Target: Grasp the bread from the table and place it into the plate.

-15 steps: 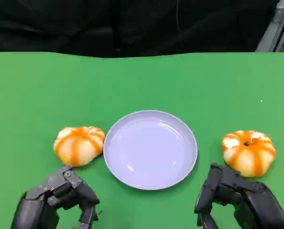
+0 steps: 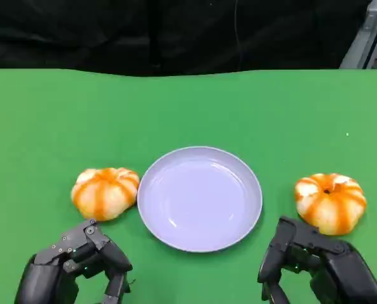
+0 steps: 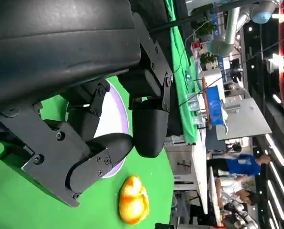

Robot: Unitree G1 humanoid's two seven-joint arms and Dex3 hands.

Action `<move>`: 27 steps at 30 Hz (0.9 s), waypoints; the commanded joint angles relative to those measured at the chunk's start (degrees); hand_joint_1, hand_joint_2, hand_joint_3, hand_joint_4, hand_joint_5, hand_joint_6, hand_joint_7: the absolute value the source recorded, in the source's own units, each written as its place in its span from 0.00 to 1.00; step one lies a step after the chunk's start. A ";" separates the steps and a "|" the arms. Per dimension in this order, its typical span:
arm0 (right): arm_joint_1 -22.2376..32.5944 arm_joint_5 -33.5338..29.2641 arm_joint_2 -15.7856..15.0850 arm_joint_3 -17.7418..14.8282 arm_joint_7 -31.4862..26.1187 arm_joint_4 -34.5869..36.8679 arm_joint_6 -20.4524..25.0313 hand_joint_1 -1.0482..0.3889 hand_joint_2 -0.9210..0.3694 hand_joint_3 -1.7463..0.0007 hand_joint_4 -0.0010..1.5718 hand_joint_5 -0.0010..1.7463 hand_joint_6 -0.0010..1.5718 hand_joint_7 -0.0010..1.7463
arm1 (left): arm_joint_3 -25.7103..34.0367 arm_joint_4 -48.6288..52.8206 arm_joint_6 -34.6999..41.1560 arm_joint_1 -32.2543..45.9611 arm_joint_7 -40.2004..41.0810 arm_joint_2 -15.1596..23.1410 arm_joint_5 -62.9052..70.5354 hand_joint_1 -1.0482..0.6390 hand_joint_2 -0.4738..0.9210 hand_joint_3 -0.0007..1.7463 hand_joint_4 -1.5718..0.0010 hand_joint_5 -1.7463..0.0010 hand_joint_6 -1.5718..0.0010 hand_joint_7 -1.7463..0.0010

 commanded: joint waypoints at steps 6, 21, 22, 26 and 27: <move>0.86 -0.04 -0.03 0.59 -0.35 -1.43 0.97 0.78 0.52 0.10 0.48 1.00 0.44 0.94 | 1.07 -2.17 3.29 0.04 1.75 0.66 1.94 0.49 0.75 0.57 0.55 0.18 0.51 0.34; 0.86 -1.56 0.47 1.99 -1.43 -1.51 1.69 0.77 0.51 0.11 0.49 1.00 0.44 0.95 | -3.23 -3.72 25.73 -17.67 6.10 12.12 46.62 0.35 1.00 0.08 0.83 0.51 0.70 0.86; 0.87 -1.80 0.50 2.12 -1.59 -1.52 1.81 0.77 0.52 0.11 0.49 1.00 0.44 0.95 | -4.18 -2.11 26.32 -19.51 6.63 13.33 50.17 0.35 1.00 0.07 0.85 0.52 0.70 0.87; 1.01 -1.83 0.49 2.43 -1.78 -1.85 2.39 0.78 0.52 0.11 0.48 1.00 0.44 0.94 | -5.42 -0.32 27.39 -21.34 7.41 14.19 53.55 0.35 1.00 0.05 0.86 0.54 0.69 0.89; 1.03 -1.82 0.48 2.46 -1.81 -1.90 2.46 0.78 0.52 0.11 0.48 1.00 0.44 0.94 | -5.53 -0.22 27.51 -21.44 7.51 14.25 53.67 0.35 1.00 0.05 0.86 0.54 0.69 0.90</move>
